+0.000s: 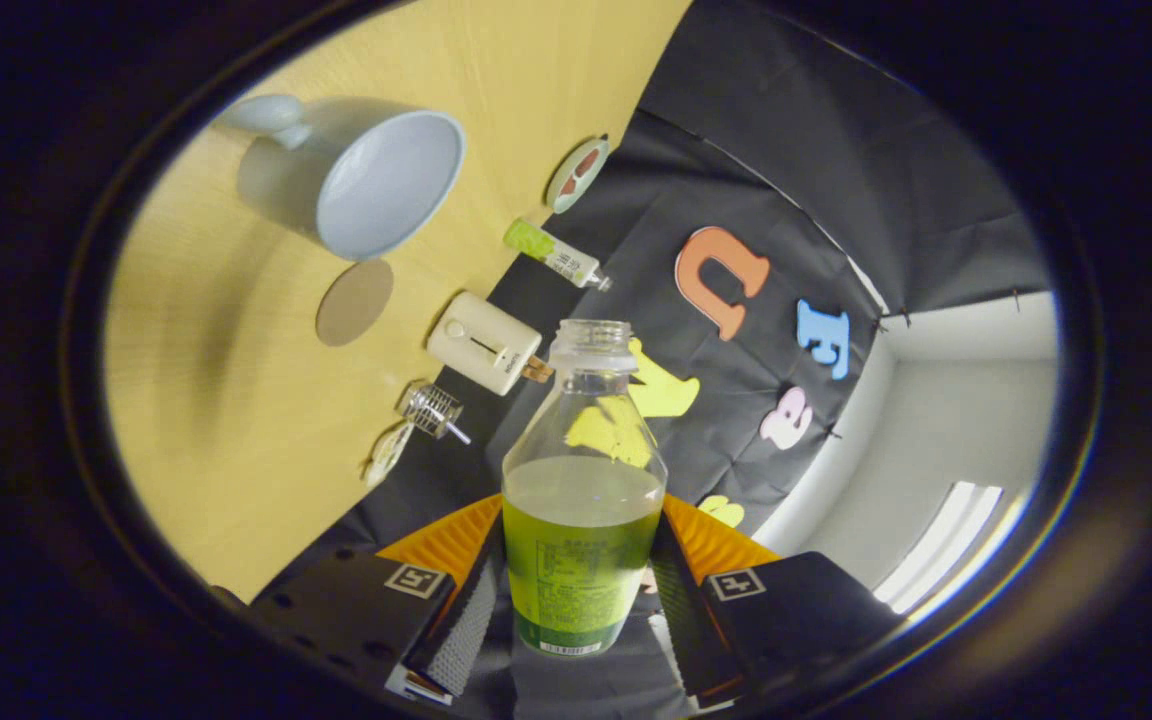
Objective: Take the bottle from table, then pour the juice into the cup, finally place the bottle on the coaster
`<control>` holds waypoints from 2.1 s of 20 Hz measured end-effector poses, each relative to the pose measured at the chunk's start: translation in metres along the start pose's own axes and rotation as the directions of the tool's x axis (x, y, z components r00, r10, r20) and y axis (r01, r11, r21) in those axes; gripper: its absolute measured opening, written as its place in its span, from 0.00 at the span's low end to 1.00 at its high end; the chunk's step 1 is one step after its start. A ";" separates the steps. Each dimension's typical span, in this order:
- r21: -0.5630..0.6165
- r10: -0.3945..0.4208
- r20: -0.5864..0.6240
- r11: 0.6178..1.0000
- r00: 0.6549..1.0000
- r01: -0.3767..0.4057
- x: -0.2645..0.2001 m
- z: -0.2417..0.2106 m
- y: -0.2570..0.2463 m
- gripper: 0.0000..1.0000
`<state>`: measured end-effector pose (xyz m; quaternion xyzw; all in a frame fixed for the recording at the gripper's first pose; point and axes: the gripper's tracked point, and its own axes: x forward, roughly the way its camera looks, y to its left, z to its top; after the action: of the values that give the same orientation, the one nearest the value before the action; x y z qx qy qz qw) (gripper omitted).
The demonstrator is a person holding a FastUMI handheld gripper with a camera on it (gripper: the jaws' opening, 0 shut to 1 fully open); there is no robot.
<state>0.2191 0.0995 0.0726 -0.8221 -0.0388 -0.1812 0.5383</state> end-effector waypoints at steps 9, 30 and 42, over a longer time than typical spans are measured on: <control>0.586 0.195 0.048 0.789 0.980 -0.185 0.006 0.002 0.044 0.81; 0.946 0.268 0.295 -0.216 0.917 -0.242 0.092 0.095 0.075 0.81; 0.907 0.340 0.335 -0.368 0.879 -0.203 0.128 0.106 0.133 0.81</control>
<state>0.3998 0.1227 -0.0375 -0.0366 0.0573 0.0240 0.9974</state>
